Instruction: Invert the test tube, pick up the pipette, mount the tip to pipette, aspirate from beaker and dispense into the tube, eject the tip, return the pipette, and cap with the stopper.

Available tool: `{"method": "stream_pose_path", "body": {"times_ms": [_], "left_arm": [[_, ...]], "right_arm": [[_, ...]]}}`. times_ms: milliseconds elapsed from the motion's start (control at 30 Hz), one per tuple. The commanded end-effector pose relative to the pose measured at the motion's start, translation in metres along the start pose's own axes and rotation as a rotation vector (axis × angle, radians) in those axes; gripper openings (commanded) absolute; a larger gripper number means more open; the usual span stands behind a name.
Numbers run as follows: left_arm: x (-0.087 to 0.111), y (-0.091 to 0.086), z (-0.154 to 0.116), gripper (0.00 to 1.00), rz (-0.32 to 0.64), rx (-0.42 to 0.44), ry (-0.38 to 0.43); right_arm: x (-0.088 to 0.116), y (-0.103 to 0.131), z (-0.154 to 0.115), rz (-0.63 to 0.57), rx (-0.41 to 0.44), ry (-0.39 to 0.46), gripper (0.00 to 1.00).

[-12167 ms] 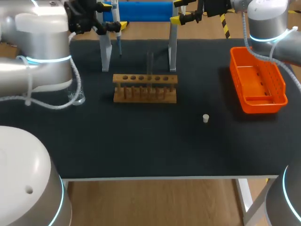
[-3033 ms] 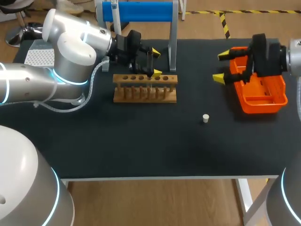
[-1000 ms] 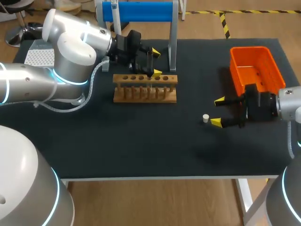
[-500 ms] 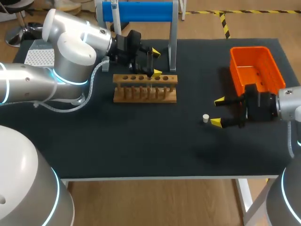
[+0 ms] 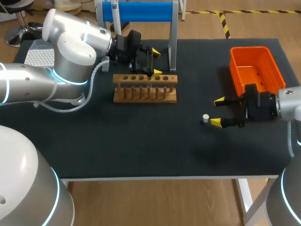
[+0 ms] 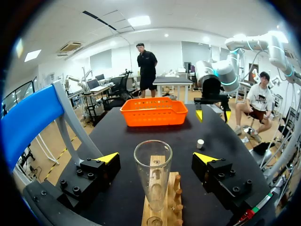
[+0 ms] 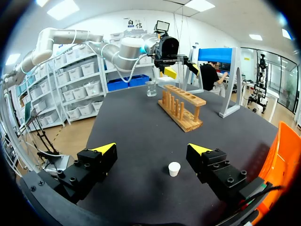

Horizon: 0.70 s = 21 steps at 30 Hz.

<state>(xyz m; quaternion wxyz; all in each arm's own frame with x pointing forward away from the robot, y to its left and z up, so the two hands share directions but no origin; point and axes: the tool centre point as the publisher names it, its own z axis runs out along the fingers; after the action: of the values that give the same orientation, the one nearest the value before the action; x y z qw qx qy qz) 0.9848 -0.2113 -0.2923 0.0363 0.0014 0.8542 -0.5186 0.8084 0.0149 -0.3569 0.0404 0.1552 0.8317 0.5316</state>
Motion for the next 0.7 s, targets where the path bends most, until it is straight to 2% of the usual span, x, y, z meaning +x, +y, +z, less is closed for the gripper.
{"method": "stream_pose_path", "body": {"times_ms": [33, 700], "left_arm": [[-0.002, 0.001, 0.000, 1.00, 0.002, 0.002, 0.005], [-0.002, 0.001, 0.000, 1.00, 0.002, 0.002, 0.005]], "right_arm": [[-0.001, -0.004, 0.003, 0.002, 0.002, -0.005, 1.00], [-0.010, -0.028, 0.023, -0.003, 0.035, -0.044, 1.00]]}}
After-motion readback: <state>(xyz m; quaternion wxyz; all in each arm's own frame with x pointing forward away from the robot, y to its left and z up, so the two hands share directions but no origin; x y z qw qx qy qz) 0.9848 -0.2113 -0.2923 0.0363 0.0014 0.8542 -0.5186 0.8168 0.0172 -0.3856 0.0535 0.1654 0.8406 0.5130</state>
